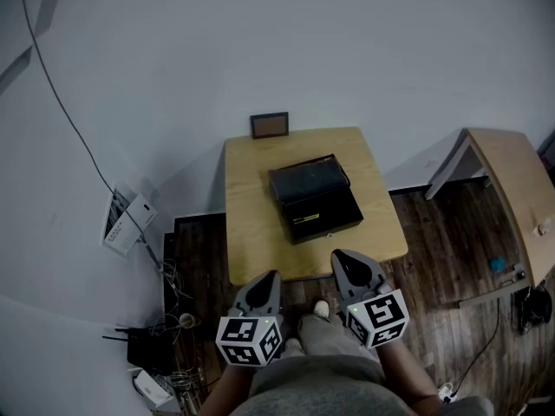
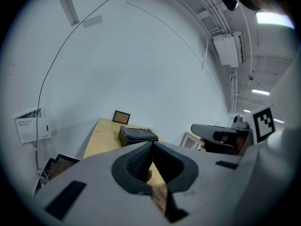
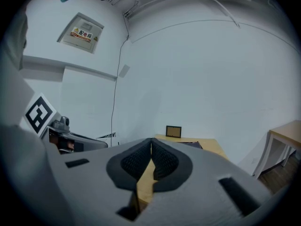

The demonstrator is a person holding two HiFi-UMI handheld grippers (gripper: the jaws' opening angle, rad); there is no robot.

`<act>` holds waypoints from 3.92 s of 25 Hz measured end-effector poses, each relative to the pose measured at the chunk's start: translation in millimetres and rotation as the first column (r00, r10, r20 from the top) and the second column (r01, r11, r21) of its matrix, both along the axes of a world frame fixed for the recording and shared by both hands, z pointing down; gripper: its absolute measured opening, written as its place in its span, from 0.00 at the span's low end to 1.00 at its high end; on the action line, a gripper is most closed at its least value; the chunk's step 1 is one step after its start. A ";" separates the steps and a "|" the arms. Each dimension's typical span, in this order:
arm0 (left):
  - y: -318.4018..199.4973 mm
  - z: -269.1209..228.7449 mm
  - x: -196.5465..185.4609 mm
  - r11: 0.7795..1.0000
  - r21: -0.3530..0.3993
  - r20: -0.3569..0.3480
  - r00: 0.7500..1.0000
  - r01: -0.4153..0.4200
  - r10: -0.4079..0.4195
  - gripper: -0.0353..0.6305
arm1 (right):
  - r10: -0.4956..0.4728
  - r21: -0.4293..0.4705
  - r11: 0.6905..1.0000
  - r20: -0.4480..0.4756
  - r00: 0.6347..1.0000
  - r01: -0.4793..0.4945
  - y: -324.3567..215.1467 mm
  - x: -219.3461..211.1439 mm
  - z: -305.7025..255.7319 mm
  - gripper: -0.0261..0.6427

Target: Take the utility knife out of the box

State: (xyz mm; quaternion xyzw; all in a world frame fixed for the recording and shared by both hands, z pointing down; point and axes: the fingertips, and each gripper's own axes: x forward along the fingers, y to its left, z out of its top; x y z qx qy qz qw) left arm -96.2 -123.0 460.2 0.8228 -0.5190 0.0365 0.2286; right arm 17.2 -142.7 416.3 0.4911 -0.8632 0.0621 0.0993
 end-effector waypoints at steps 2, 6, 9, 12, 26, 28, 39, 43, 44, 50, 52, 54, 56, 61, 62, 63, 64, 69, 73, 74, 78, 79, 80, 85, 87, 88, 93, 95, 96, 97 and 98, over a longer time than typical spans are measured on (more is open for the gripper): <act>-8.2 3.2 -0.1 1.000 -0.006 0.007 1.000 0.006 -0.006 0.06 | -0.009 0.002 1.000 -0.006 1.000 0.009 -12.2 1.0 1.8 0.04; -31.8 8.2 -0.6 0.999 -0.011 0.016 0.999 0.032 -0.032 0.06 | -0.042 -0.001 0.999 -0.031 0.999 0.042 -40.1 2.4 8.3 0.04; -53.6 12.6 -1.4 0.998 -0.023 0.014 0.998 0.060 -0.059 0.06 | -0.064 -0.005 0.998 -0.041 0.997 0.064 -64.6 3.7 10.8 0.04; -75.0 14.9 -2.7 0.996 -0.032 0.003 0.996 0.089 -0.089 0.06 | -0.093 -0.013 0.996 -0.043 0.995 0.093 -87.7 2.6 13.2 0.04; -141.1 23.7 -2.5 0.975 -0.072 -0.011 0.977 0.211 -0.212 0.06 | -0.282 -0.107 0.957 -0.126 0.951 0.269 -167.4 -10.0 48.3 0.04; -146.8 25.3 -3.2 0.971 -0.078 -0.010 0.974 0.225 -0.227 0.06 | -0.314 -0.126 0.946 -0.138 0.939 0.298 -175.3 -14.6 54.3 0.04; -166.8 39.0 -8.6 0.947 -0.114 0.002 0.953 0.302 -0.303 0.06 | -0.469 -0.270 0.872 -0.219 0.855 0.409 -198.5 -28.5 120.6 0.04; -169.4 45.5 -14.2 0.934 -0.128 0.003 0.942 0.333 -0.336 0.06 | -0.540 -0.330 0.831 -0.284 0.793 0.448 -200.9 -33.1 149.9 0.04; -169.9 47.0 -15.0 0.931 -0.131 0.001 0.940 0.340 -0.342 0.06 | -0.557 -0.346 0.821 -0.307 0.772 0.455 -201.3 -33.3 157.4 0.04; -172.7 51.8 -19.0 0.921 -0.140 0.000 0.930 0.363 -0.367 0.06 | -0.690 -0.442 0.723 -0.410 0.597 0.531 -194.4 -43.5 198.8 0.04; -173.3 52.7 -20.8 0.918 -0.141 0.002 0.927 0.370 -0.374 0.06 | -0.729 -0.477 0.684 -0.421 0.539 0.552 -190.9 -46.9 211.9 0.04; -173.6 54.6 -22.9 0.915 -0.144 0.006 0.924 0.378 -0.381 0.06 | -0.770 -0.523 0.638 -0.414 0.485 0.566 -186.1 -49.1 224.8 0.14; -173.9 56.4 -24.7 0.911 -0.148 0.007 0.922 0.384 -0.387 0.06 | -0.802 -0.564 0.597 -0.406 0.438 0.571 -182.2 -49.9 235.9 0.22; -174.1 58.5 -29.6 0.906 -0.155 0.011 0.918 0.394 -0.397 0.06 | -0.821 -0.600 0.571 -0.425 0.380 0.560 -182.8 -51.6 254.9 0.22; -174.3 58.5 -29.8 0.905 -0.155 0.011 0.917 0.395 -0.398 0.06 | -0.824 -0.605 0.567 -0.428 0.372 0.559 -182.9 -51.5 258.1 0.22; -174.5 58.4 -29.9 0.905 -0.155 0.010 0.917 0.396 -0.399 0.06 | -0.826 -0.611 0.563 -0.431 0.362 0.556 -182.9 -51.2 261.2 0.22; -174.6 58.2 -30.1 0.905 -0.155 0.010 0.917 0.395 -0.399 0.06 | -0.830 -0.619 0.557 -0.434 0.350 0.554 -182.6 -51.0 264.3 0.22; -173.8 58.6 -33.3 0.904 -0.156 0.010 0.916 0.397 -0.401 0.06 | -0.841 -0.640 0.539 -0.441 0.314 0.547 -181.3 -52.0 270.3 0.21; -172.2 58.9 -34.5 0.904 -0.158 0.007 0.916 0.398 -0.402 0.06 | -0.829 -0.630 0.558 -0.458 0.321 0.541 -184.6 -52.3 269.7 0.21; -171.8 58.6 -34.4 0.904 -0.157 0.007 0.916 0.397 -0.401 0.06 | -0.821 -0.622 0.568 -0.472 0.321 0.539 -186.5 -52.1 269.5 0.16; -170.0 56.6 -33.7 0.908 -0.152 0.007 0.919 0.391 -0.395 0.06 | -0.806 -0.604 0.586 -0.501 0.314 0.541 -188.4 -51.8 269.1 0.12; -169.3 56.0 -33.9 0.908 -0.151 0.006 0.919 0.391 -0.395 0.06 | -0.805 -0.604 0.587 -0.502 0.314 0.539 -188.1 -51.6 269.1 0.12; -168.6 55.4 -34.2 0.908 -0.149 0.006 0.919 0.392 -0.395 0.06 | -0.805 -0.606 0.588 -0.503 0.314 0.536 -187.7 -51.2 269.3 0.12; -164.0 50.8 -36.8 0.910 -0.139 0.004 0.919 0.391 -0.395 0.06 | -0.802 -0.603 0.592 -0.505 0.319 0.535 -183.3 -50.6 264.3 0.12; -161.1 49.4 -37.5 0.911 -0.136 0.003 0.920 0.388 -0.392 0.06 | -0.794 -0.590 0.603 -0.507 0.334 0.538 -181.8 -51.1 258.3 0.12; -159.4 49.0 -37.4 0.913 -0.135 0.002 0.921 0.385 -0.389 0.06 | -0.789 -0.581 0.610 -0.508 0.345 0.538 -181.1 -51.2 254.8 0.12; -150.1 47.6 -31.8 0.926 -0.130 0.001 0.934 0.354 -0.357 0.06 | -0.744 -0.527 0.666 -0.520 0.419 0.528 -179.1 -49.1 233.8 0.12; -146.1 46.2 -28.0 0.933 -0.126 -0.001 0.941 0.337 -0.339 0.06 | -0.719 -0.501 0.694 -0.523 0.458 0.517 -177.4 -47.0 224.3 0.12; -143.5 45.6 -26.2 0.937 -0.124 -0.001 0.944 0.327 -0.330 0.06 | -0.706 -0.488 0.708 -0.523 0.478 0.511 -175.8 -46.0 219.5 0.12; -140.8 45.0 -24.6 0.940 -0.122 -0.001 0.947 0.318 -0.320 0.06 | -0.692 -0.475 0.722 -0.523 0.498 0.504 -173.7 -45.1 214.6 0.12; -137.9 44.3 -23.0 0.944 -0.119 -0.001 0.951 0.308 -0.310 0.06 | -0.677 -0.461 0.735 -0.521 0.519 0.496 -171.4 -44.4 209.5 0.12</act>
